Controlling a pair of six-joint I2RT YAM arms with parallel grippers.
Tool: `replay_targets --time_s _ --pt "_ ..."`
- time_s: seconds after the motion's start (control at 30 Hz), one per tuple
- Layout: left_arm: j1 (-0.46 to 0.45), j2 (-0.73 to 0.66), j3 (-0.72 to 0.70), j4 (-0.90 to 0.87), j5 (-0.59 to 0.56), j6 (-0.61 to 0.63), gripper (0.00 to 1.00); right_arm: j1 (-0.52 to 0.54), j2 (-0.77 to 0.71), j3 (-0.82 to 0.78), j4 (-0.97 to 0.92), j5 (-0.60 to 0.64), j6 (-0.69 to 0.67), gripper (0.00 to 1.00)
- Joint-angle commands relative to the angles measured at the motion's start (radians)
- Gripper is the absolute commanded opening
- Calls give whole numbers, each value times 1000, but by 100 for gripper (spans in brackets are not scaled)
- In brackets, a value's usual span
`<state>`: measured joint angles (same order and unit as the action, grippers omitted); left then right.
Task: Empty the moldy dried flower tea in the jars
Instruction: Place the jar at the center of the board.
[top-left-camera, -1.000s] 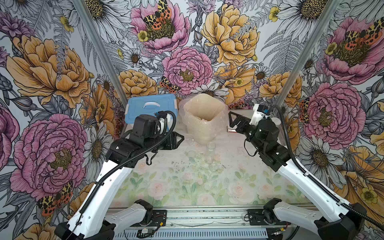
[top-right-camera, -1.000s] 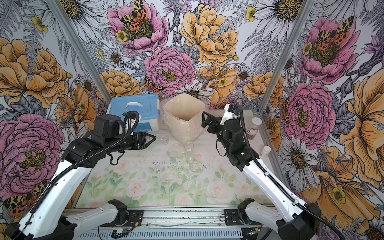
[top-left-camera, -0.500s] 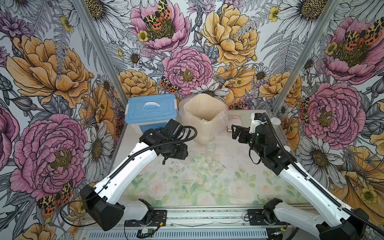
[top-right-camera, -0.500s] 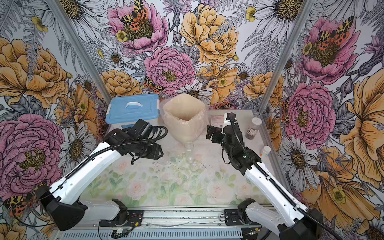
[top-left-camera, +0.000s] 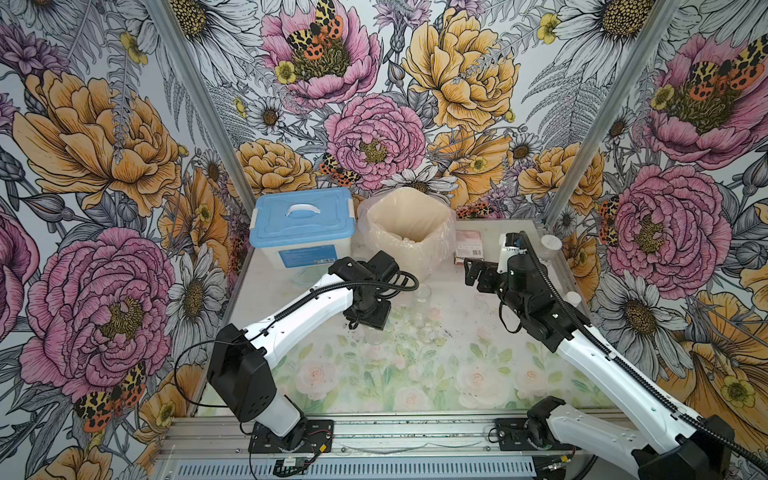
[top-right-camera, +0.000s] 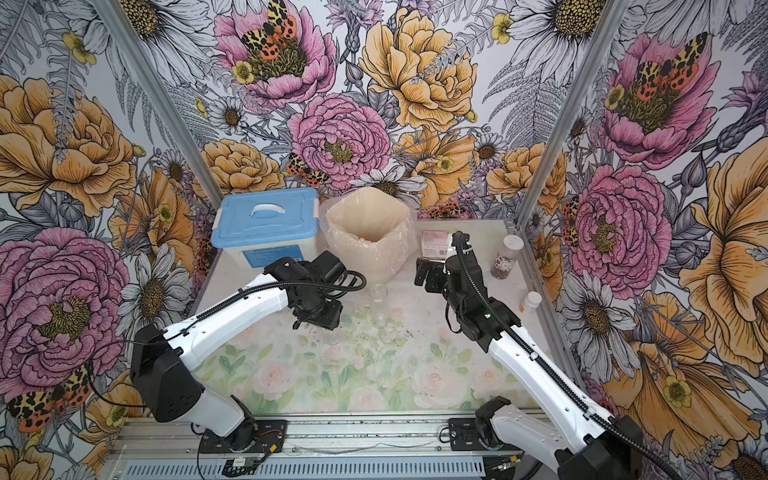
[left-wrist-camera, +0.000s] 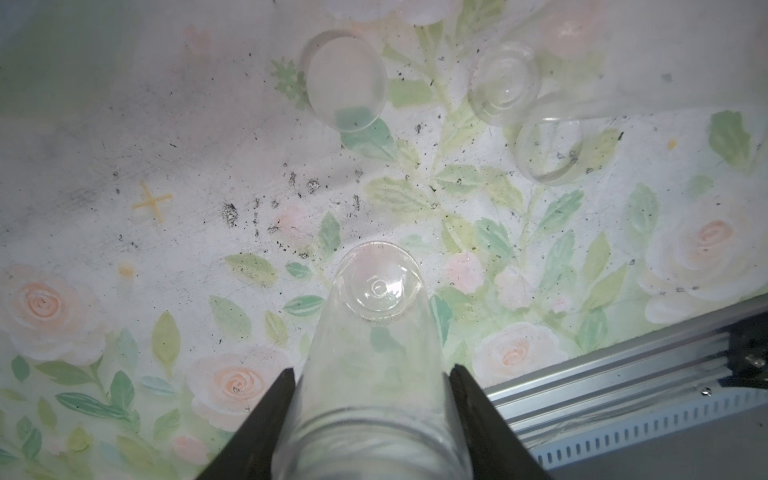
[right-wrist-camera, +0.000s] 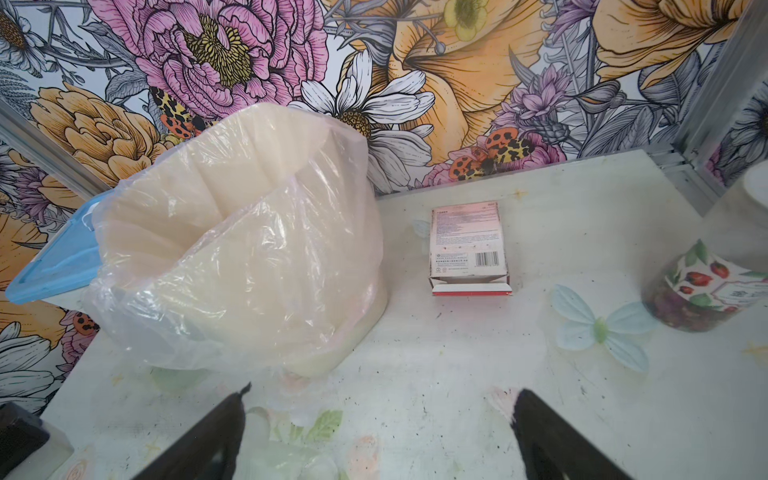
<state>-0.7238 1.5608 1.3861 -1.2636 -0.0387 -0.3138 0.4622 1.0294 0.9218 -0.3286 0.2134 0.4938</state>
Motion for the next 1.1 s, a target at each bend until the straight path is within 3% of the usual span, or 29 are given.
replay_targets --time_s 0.0,0.83,1.07 --pt "-11 5 -32 81 -31 -5 39 -12 -24 -5 0 14 -18 99" --pt "-47 41 -158 288 -70 -28 39 -25 -9 0 1 0 -21 99" --pt "-54 66 -160 291 -81 -29 43 -27 3 2 1 -6 -22 99"
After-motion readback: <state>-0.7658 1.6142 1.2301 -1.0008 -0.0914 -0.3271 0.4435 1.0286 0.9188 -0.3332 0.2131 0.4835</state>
